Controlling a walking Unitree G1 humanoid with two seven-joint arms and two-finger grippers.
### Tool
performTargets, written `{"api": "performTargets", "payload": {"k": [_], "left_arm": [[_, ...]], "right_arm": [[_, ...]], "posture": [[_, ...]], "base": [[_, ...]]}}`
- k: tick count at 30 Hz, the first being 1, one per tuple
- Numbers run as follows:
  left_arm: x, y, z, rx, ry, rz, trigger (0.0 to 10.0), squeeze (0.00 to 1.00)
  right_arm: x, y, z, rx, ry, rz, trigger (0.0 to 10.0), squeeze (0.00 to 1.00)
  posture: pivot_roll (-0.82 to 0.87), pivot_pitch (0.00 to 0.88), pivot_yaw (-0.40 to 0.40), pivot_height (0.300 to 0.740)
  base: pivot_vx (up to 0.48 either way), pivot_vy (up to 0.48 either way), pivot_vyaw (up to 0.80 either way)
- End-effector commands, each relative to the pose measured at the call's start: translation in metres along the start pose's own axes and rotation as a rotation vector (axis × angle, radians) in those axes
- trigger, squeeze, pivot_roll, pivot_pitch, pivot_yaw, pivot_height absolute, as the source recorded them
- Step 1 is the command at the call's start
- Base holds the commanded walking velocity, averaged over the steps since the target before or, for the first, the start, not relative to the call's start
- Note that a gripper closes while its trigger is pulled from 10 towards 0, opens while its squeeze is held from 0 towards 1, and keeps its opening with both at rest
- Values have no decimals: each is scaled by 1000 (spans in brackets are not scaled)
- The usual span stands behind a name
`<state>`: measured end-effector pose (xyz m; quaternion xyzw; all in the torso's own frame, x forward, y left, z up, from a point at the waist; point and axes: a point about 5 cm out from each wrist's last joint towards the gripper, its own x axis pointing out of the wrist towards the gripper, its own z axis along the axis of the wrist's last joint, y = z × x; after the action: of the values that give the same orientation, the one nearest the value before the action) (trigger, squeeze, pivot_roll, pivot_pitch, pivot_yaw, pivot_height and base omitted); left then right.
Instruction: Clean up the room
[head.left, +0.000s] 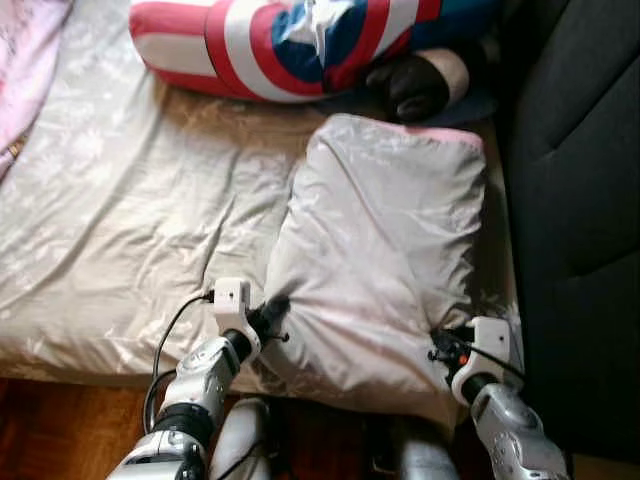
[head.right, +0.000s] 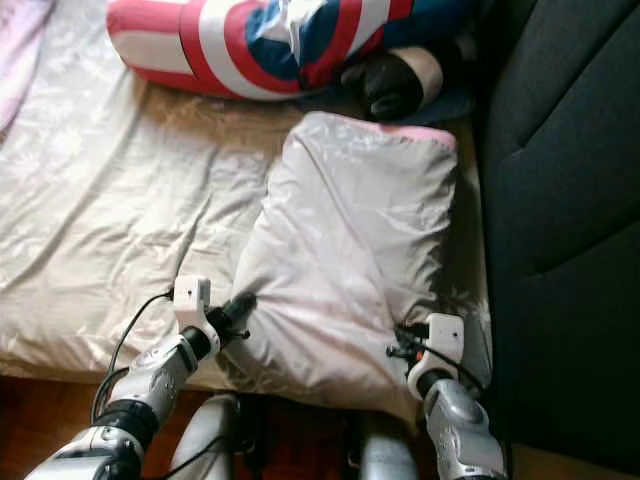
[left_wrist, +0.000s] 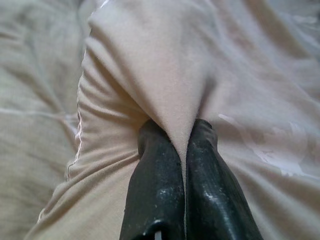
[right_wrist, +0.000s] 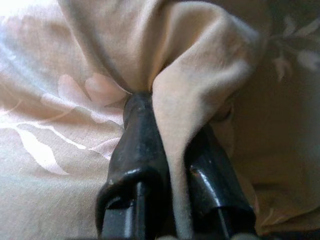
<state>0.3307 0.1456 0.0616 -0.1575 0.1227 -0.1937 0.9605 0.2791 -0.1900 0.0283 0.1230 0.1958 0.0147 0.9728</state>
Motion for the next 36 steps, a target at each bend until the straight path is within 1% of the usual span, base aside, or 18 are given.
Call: {"api": "performTargets", "payload": {"k": [1, 2, 3, 4, 6, 9, 10, 12, 13, 15, 18, 19, 23, 26, 29, 36], "left_arm": [[-3, -1, 1, -8, -9, -3, 0, 0], [-3, -1, 1, -8, -9, -3, 0, 0], [-4, -2, 3, -1, -15, -11, 3373, 0], [-6, -4, 7, 15, -26, -20, 10000, 0], [-9, -6, 9, 25, -32, -30, 10000, 0], [-11, -7, 11, 35, -33, -31, 10000, 0], [-14, -9, 13, 29, -50, -10, 10000, 0], [-16, -10, 14, 21, -56, 3, 10000, 0], [-19, -9, 11, 8, -52, 24, 10000, 0], [-20, -7, 8, 4, -44, 42, 10000, 0], [-22, -10, 4, -1, -36, 46, 10000, 0], [-22, -11, 4, -2, -36, 46, 10000, 0], [-22, -14, 7, -3, -41, 44, 10000, 0], [-22, -14, 7, -3, -42, 45, 10000, 0], [-22, -14, 9, 10, -41, 48, 10000, 0], [-23, -14, 10, 20, -47, 56, 10000, 0]], "right_arm": [[2, -2, 29, -22, -129, -25, 10000, 0], [2, -2, 29, -22, -129, -25, 10000, 0], [2, -3, 32, -26, -137, -28, 10000, 0], [3, -3, 39, -32, -162, -26, 10000, 0], [5, -3, 48, -38, -187, -28, 10000, 0], [7, -3, 54, -41, -202, -27, 10000, 0], [9, -1, 62, -75, -223, -15, 10000, 0], [10, 0, 65, -87, -234, -11, 10000, 0], [10, 1, 65, -106, -227, -23, 10000, 0], [10, 1, 65, -117, -226, -31, 10000, 0], [8, 2, 62, -58, -249, -32, 10000, 0], [7, 1, 57, -55, -240, -46, 10000, 0], [5, 0, 49, -40, -222, -64, 10000, 0], [4, -1, 47, -34, -219, -67, 10000, 0], [2, -1, 42, -23, -210, -75, 10000, 0], [1, -2, 38, -15, -206, -79, 10000, 0]], "posture": [[-41, 198, 12, 663], [-41, 198, 12, 663], [-40, 196, 13, 663], [-38, 190, 16, 663], [-41, 187, 18, 663], [-44, 179, 18, 663], [-41, 175, 18, 663], [-41, 175, 18, 663], [-42, 168, 16, 663], [-45, 166, 15, 663], [-43, 162, 13, 663], [-42, 159, 13, 671], [-42, 148, 15, 686], [-46, 143, 15, 691], [-50, 129, 16, 711], [-50, 115, 17, 736]], "base": [[0, 0, 0], [0, 0, 0], [0, 0, 0], [0, 0, 0], [0, 0, 0], [0, 0, 0], [0, 0, 0], [0, 0, 0], [0, 0, 0], [0, 0, 0], [0, 0, 0], [0, 0, 0], [0, 0, 0], [0, 0, 0], [0, 0, 0], [0, 0, 0]]}}
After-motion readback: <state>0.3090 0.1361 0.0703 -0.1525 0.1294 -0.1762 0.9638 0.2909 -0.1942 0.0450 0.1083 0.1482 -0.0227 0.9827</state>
